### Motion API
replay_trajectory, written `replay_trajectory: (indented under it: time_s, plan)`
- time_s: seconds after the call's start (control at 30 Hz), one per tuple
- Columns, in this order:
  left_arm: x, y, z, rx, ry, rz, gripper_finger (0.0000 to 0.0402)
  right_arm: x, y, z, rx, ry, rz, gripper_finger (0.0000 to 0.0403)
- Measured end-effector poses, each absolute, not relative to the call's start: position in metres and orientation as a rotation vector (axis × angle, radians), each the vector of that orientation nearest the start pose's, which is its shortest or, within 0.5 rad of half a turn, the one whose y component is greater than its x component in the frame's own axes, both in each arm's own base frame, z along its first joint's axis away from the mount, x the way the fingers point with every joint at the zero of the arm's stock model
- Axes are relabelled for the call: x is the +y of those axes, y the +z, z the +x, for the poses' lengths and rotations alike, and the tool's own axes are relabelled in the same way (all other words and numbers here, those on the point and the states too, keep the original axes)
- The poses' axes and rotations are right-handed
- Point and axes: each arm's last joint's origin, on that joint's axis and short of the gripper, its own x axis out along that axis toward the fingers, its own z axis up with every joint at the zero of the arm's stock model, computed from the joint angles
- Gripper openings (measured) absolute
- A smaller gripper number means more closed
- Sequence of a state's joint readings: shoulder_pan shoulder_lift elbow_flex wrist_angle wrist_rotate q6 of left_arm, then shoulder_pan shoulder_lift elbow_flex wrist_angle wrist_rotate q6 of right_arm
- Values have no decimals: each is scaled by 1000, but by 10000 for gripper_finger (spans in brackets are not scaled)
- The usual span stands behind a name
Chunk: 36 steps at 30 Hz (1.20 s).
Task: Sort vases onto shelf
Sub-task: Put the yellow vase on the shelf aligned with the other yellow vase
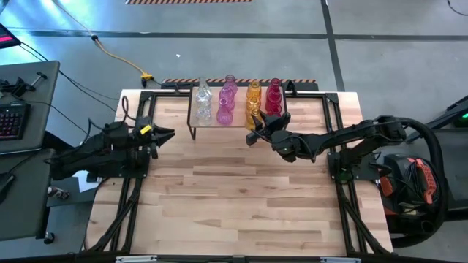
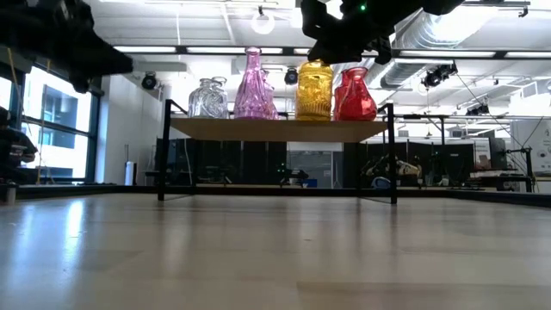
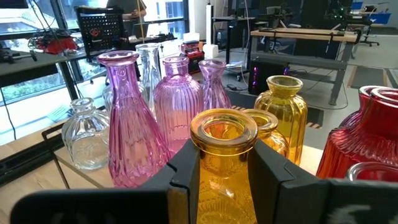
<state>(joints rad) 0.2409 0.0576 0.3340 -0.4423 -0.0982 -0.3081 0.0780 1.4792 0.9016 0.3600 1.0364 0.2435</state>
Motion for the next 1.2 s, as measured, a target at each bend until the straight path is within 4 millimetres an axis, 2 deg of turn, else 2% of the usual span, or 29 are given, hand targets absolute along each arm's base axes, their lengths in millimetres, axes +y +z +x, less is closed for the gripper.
replay_trajectory:
  time_s: [0.2, 0.5, 0.63, 0.8, 1.2]
  plan:
    - [22, 201, 77, 151, 367, -323, 70, 0, 265, 315, 73, -971, 107, 74]
    - [24, 177, 85, 179, 383, -324, 70, -2, 265, 316, 72, -955, 117, 74]
    - [25, 166, 86, 198, 433, -378, 70, -5, 265, 316, 73, -946, 122, 74]
    - [25, 165, 86, 205, 443, -448, 70, -8, 265, 317, 76, -947, 119, 74]
    - [25, 165, 86, 219, 435, -390, 70, -10, 265, 316, 77, -955, 117, 74]
